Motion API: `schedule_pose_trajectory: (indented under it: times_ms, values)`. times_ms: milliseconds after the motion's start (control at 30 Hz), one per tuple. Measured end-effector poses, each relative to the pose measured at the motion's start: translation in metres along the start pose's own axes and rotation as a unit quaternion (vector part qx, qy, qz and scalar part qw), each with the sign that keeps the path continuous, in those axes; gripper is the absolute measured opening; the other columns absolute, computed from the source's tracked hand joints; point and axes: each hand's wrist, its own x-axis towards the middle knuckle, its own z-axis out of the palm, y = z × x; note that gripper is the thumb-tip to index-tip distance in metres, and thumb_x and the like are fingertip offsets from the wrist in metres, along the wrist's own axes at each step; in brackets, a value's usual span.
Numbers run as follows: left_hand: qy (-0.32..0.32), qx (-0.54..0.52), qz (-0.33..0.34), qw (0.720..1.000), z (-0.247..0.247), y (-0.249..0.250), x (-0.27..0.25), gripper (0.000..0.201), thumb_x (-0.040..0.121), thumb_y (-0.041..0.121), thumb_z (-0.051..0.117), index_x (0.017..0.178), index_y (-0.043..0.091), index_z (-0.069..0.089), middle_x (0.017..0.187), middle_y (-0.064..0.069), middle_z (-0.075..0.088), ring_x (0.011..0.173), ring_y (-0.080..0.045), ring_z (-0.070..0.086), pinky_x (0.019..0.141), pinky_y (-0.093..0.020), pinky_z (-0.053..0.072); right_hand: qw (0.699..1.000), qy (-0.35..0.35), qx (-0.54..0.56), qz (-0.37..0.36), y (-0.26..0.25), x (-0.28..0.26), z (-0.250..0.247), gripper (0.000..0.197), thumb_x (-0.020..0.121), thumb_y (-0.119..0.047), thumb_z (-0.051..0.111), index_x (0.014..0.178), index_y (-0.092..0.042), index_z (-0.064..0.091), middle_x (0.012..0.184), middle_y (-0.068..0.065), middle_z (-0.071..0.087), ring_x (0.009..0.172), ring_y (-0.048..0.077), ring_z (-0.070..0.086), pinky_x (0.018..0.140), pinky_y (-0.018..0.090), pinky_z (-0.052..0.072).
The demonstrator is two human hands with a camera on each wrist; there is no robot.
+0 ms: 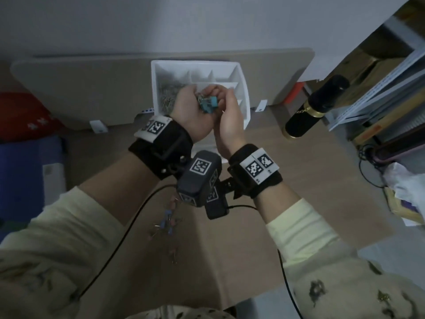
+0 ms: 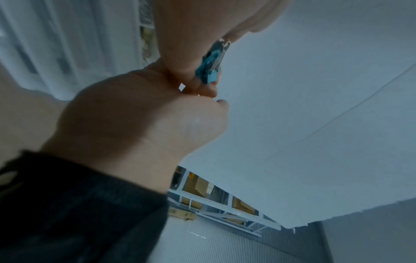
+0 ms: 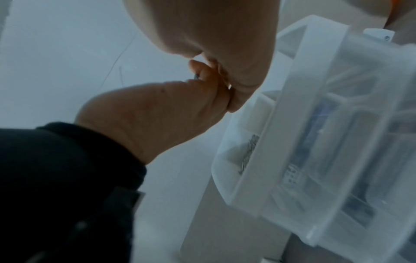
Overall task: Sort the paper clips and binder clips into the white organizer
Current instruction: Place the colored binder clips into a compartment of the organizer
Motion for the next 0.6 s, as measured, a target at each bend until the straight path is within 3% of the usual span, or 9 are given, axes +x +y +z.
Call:
schedule_pose_trajectory:
  times_ms: [67,133,233,300,367,433,500,600]
  values:
    - [0.040,0.006,0.013,0.999,0.019,0.008,0.012,0.040,0.100,0.033,0.032,0.080,0.004,0.049,0.075,-0.010,0.049,0.069,-0.021,0.050,0.074,-0.027,0.044,0.999,0.019,0.001,0.030,-0.012,0.016,0.001,0.032,0.103,-0.028,0.027,0.102,-0.011,0.054,0.091,0.001,0.060,0.088,0.013,0.058,0.083,0.023,0.048]
    - [0.064,0.017,0.021,0.998,0.029,0.015,0.026,0.036,0.098,0.035,0.035,0.082,0.005,0.048,0.079,-0.009,0.047,0.069,-0.020,0.047,0.071,-0.027,0.042,0.998,0.032,-0.007,0.056,-0.022,0.032,-0.003,0.035,0.103,-0.033,0.027,0.120,-0.011,0.049,0.105,0.002,0.060,0.096,0.012,0.058,0.077,0.018,0.048]
    - [0.085,0.068,0.028,0.994,0.035,0.020,0.046,0.037,0.097,0.039,0.034,0.096,0.005,0.048,0.085,-0.005,0.047,0.073,-0.018,0.045,0.069,-0.025,0.040,0.997,0.038,-0.008,0.074,-0.030,0.053,-0.010,0.051,0.104,-0.038,0.023,0.142,-0.007,0.034,0.143,0.009,0.043,0.129,0.020,0.046,0.101,0.026,0.041]
    - [0.068,0.087,0.017,0.994,0.035,0.020,0.054,0.047,0.097,0.043,0.030,0.102,0.002,0.051,0.092,-0.007,0.056,0.077,-0.020,0.052,0.068,-0.026,0.042,0.995,0.037,-0.022,0.088,-0.030,0.064,-0.012,0.054,0.103,-0.040,0.021,0.145,-0.008,0.030,0.149,0.010,0.035,0.136,0.021,0.038,0.109,0.029,0.032]
    - [0.036,0.089,0.002,0.995,0.031,0.021,0.060,0.064,0.096,0.046,0.026,0.125,-0.007,0.046,0.122,-0.017,0.057,0.100,-0.025,0.058,0.083,-0.032,0.048,0.994,0.025,-0.038,0.102,-0.028,0.071,-0.012,0.056,0.103,-0.042,0.018,0.146,-0.008,0.028,0.151,0.010,0.032,0.139,0.021,0.033,0.111,0.031,0.027]
    - [0.021,0.077,-0.011,0.997,0.027,0.023,0.066,0.070,0.094,0.049,0.028,0.133,-0.008,0.038,0.132,-0.021,0.051,0.117,-0.028,0.055,0.101,-0.038,0.042,0.993,0.016,-0.043,0.112,-0.025,0.075,-0.010,0.057,0.103,-0.043,0.016,0.146,-0.007,0.028,0.152,0.010,0.031,0.140,0.022,0.030,0.112,0.034,0.025]
    - [0.010,0.063,-0.014,0.998,0.025,0.024,0.068,0.069,0.093,0.051,0.029,0.126,-0.008,0.042,0.138,-0.019,0.047,0.127,-0.027,0.048,0.109,-0.039,0.035,0.993,0.012,-0.043,0.112,-0.023,0.077,-0.007,0.057,0.103,-0.043,0.017,0.145,-0.007,0.029,0.152,0.009,0.031,0.140,0.021,0.030,0.110,0.034,0.027]
    - [-0.006,0.084,-0.032,0.996,0.025,0.025,0.065,0.063,0.093,0.052,0.028,0.104,-0.007,0.049,0.142,-0.016,0.042,0.131,-0.026,0.043,0.109,-0.035,0.032,0.994,0.007,-0.040,0.101,-0.021,0.078,-0.007,0.056,0.103,-0.042,0.017,0.144,-0.007,0.032,0.151,0.008,0.034,0.138,0.020,0.033,0.103,0.029,0.031]
